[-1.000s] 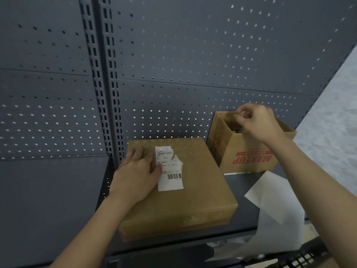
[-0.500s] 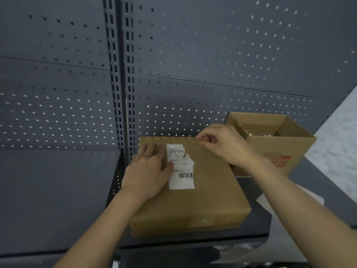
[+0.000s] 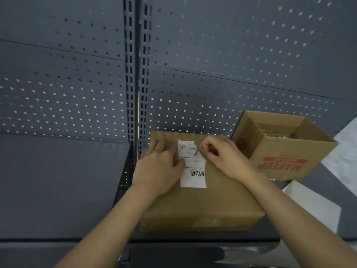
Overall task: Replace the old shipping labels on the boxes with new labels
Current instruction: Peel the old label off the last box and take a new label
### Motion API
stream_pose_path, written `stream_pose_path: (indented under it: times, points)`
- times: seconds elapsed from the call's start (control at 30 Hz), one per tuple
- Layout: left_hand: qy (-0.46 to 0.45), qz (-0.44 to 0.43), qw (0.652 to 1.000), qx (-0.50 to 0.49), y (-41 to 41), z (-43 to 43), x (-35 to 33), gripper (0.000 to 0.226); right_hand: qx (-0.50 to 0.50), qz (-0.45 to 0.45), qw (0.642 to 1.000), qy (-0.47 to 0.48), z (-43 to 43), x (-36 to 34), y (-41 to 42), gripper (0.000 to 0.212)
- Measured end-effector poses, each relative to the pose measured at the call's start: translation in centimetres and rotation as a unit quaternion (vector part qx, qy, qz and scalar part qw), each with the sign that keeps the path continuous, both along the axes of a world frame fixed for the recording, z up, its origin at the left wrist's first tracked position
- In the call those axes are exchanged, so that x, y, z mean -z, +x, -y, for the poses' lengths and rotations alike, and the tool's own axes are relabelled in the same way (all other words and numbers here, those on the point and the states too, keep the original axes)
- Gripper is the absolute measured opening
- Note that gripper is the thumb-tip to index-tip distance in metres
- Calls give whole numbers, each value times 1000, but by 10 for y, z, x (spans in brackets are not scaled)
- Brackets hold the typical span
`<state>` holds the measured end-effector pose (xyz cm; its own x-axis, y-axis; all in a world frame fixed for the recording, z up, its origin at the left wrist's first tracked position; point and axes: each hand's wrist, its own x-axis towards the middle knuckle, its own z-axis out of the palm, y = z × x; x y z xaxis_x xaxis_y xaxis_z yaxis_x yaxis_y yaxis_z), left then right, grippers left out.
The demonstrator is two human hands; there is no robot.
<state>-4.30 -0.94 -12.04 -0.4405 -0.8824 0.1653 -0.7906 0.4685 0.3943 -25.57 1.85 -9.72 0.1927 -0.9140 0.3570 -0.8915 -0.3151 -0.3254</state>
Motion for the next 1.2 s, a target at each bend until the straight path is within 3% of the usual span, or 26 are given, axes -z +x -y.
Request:
stream_pose_path:
  times: [0.17,0.7,0.83,1.0,1.2]
  points:
    - [-1,9,1000,-3,-1,1,1,58,-24,-29,999,-27,2,4,-1,27]
    - [18,3,1000,-7,1,0,-1,58,-75,-83,992,-61,11,9,-3,42]
    - [18,6,1000,-9,2,-2,-2,57,-64,-70,994,-46,11,13,-4,51]
    - [21,17,1000,-6,1,-3,-3,59,-7,11,999,-29,5,17,-9,32]
    - [13,20,1000,-9,1,-3,-4,60,-36,-70,995,-57,9,13,-5,38]
